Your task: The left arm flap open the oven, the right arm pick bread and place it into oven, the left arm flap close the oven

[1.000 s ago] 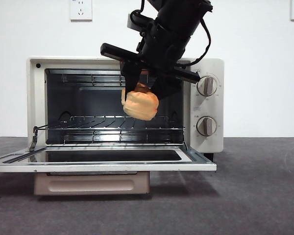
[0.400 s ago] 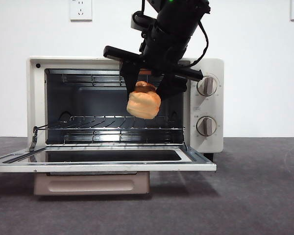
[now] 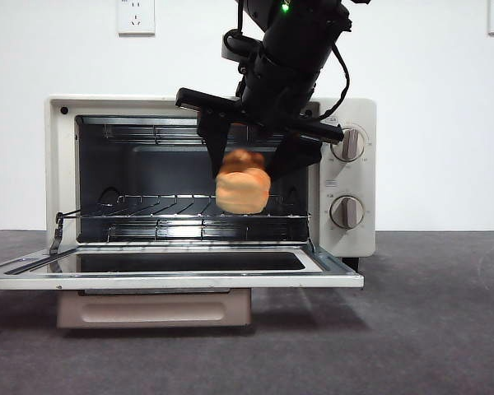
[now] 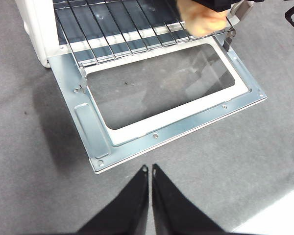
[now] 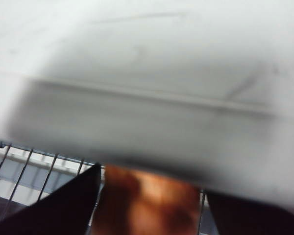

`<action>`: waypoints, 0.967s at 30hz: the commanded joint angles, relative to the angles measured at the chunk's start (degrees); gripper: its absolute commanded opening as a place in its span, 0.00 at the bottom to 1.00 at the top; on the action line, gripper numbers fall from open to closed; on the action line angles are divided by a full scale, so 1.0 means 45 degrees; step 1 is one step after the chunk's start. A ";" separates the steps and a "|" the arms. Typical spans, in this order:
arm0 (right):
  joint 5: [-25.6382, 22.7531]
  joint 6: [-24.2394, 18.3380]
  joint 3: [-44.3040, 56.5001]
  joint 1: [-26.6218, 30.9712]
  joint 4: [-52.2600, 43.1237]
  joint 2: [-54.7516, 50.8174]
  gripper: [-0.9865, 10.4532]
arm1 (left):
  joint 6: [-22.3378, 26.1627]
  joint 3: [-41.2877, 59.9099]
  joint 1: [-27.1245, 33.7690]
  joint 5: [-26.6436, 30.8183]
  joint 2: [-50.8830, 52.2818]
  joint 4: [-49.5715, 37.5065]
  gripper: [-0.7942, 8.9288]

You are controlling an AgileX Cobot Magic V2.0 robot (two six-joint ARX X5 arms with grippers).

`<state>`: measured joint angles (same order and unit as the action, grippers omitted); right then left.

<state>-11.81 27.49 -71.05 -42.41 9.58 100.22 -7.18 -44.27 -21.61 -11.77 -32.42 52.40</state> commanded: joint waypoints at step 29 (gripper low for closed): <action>-0.0058 -0.1695 -0.0248 -0.1593 0.3162 -0.2948 0.43 | -0.0296 0.0019 0.0019 -0.0010 -0.0063 -0.0923 0.10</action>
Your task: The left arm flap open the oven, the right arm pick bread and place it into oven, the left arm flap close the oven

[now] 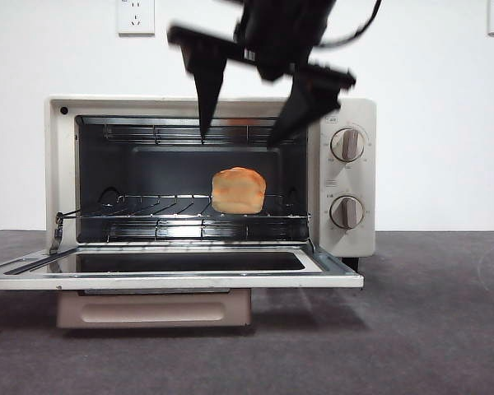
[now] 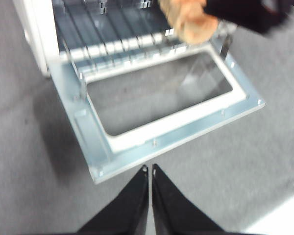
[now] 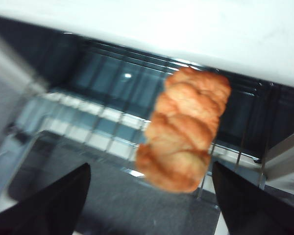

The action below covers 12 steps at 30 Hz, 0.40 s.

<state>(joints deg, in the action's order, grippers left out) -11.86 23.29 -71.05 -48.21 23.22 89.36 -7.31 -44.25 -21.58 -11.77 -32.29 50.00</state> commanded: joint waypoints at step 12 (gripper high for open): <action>-0.0175 -0.3113 -0.0248 -0.0719 0.3968 -0.4755 0.43 | -0.2050 0.1549 0.1030 -0.0806 -0.1617 -0.3925 0.10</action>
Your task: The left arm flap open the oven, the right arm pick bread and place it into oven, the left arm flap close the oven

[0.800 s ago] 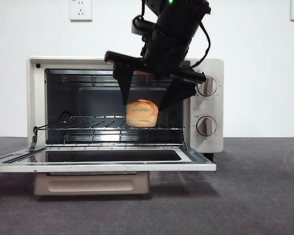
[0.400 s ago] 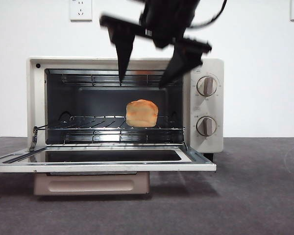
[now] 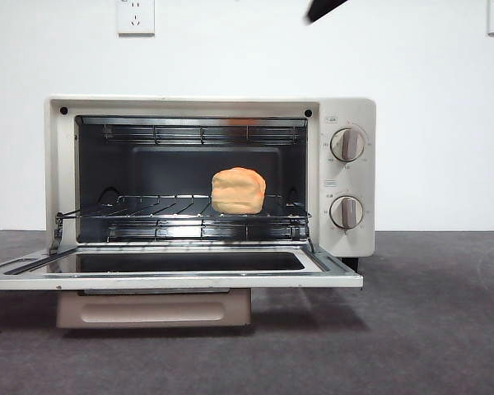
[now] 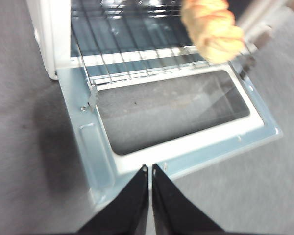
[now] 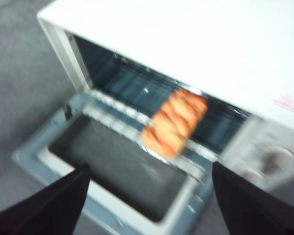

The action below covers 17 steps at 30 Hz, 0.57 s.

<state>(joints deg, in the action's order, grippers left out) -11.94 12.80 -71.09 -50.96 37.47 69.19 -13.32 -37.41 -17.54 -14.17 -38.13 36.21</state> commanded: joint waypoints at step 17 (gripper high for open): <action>-0.1010 -0.0753 0.1724 -0.0107 0.3424 -0.3789 0.43 | -0.0539 0.0092 0.2395 -0.0962 -0.4765 -0.3453 0.10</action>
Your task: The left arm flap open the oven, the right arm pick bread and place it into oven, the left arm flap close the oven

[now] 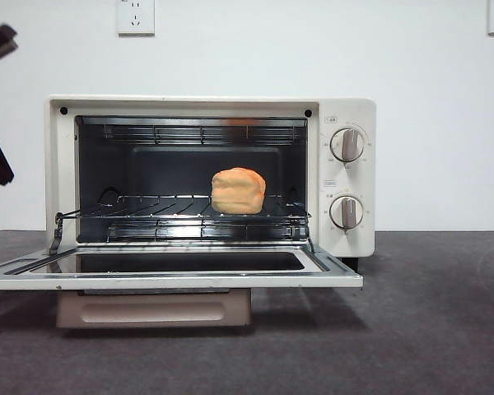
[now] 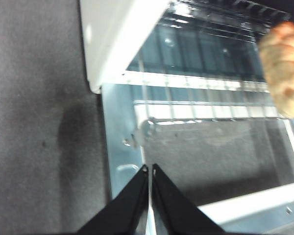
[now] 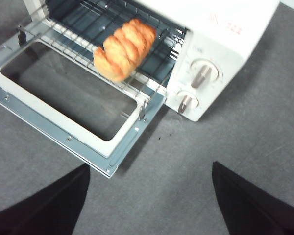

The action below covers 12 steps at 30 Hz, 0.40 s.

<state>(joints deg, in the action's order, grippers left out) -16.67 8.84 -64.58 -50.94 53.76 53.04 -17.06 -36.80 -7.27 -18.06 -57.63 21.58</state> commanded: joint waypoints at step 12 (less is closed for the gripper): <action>0.0024 0.0889 0.1875 -0.0117 -0.0248 -0.1773 0.43 | 0.1180 -0.0044 0.1428 -0.1180 -0.3575 -0.1185 0.10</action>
<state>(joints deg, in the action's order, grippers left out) -16.53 11.81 -55.64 -50.94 53.19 44.88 -13.21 -36.80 -0.91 -22.96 -72.77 16.71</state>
